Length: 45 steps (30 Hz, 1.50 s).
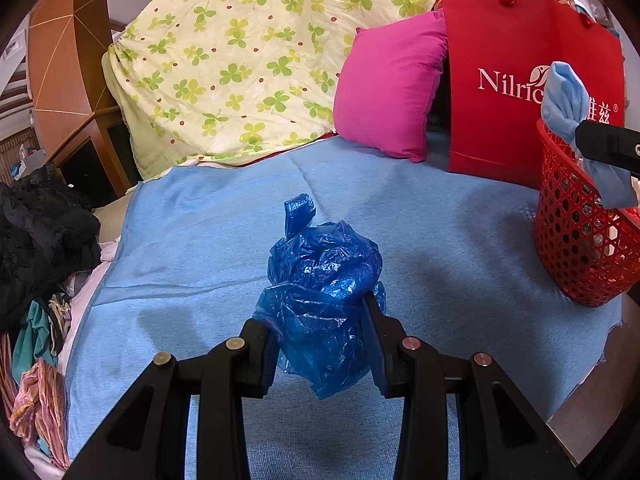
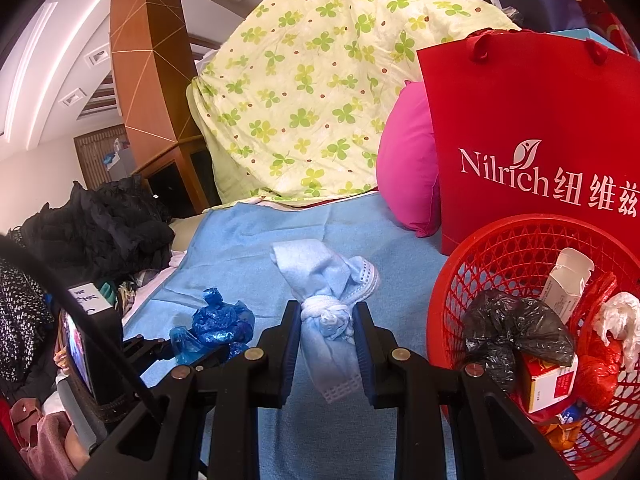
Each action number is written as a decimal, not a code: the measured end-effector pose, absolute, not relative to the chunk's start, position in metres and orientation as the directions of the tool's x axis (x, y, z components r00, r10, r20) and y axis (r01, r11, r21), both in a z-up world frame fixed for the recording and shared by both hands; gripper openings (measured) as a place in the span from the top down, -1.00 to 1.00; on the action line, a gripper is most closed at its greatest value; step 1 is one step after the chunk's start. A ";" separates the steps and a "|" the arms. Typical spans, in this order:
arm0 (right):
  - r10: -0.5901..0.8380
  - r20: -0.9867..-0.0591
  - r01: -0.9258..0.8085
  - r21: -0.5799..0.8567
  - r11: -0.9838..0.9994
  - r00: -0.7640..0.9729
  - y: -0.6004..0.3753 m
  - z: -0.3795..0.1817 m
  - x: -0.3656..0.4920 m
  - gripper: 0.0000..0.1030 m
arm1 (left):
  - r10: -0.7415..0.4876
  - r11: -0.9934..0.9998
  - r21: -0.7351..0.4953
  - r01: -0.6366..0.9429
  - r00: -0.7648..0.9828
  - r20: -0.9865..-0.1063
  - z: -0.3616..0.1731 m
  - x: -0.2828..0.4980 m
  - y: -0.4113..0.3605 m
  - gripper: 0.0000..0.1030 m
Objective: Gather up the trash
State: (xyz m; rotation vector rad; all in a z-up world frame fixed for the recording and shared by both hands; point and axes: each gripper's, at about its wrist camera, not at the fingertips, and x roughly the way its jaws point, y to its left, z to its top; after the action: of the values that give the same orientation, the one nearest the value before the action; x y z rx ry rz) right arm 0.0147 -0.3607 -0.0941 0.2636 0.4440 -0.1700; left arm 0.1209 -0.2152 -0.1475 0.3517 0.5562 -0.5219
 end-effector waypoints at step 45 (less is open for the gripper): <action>-0.111 -0.417 0.220 0.225 0.949 0.902 -0.366 -0.083 0.004 0.45 | -0.364 0.799 0.220 0.560 0.741 -0.564 -0.142 0.104 -0.215 0.23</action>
State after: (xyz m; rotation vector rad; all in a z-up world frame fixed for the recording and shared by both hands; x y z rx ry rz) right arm 0.0039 -0.3657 -0.0830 0.2719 0.4128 -0.1733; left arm 0.1042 -0.2151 -0.1420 0.3945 0.5270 -0.5208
